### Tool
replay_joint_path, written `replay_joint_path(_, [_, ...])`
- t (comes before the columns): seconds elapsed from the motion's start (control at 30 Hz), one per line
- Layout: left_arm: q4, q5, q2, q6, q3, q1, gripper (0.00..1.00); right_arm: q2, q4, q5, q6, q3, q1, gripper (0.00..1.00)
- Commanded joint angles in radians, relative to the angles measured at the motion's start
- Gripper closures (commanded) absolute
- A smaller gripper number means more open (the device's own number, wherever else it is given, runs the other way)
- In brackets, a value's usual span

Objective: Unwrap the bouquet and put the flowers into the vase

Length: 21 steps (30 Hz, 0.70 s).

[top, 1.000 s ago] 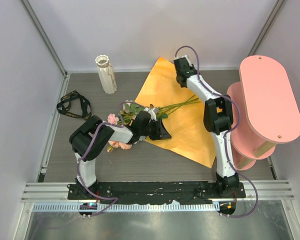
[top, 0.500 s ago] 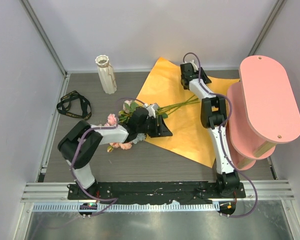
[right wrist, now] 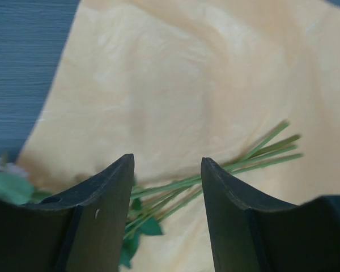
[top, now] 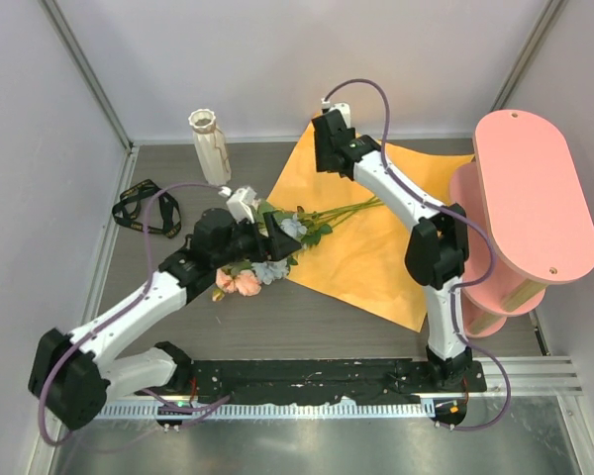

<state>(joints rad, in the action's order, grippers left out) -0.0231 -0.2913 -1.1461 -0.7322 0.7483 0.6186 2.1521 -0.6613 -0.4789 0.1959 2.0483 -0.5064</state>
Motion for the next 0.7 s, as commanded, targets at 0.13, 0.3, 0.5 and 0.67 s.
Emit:
replay_joint_path(0.13, [0.299,0.23,0.253,0.111,0.011,-0.034,0.12,-0.136,0.106,0.329,0.647,-0.261,0.045,0.46])
replay_joint_path(0.3, [0.308,0.248,0.29,0.103,0.002,-0.037,0.12,-0.144,0.141,0.336,1.027,-0.384,0.058,0.48])
replay_joint_path(0.5, [0.315,0.248,0.304,0.111,0.002,-0.037,0.12,-0.11,0.209,0.378,1.321,-0.464,0.054,0.63])
replay_joint_path(0.67, [0.341,0.262,0.33,0.134,0.005,-0.037,0.12,-0.124,0.21,0.344,1.416,-0.52,0.045,0.69])
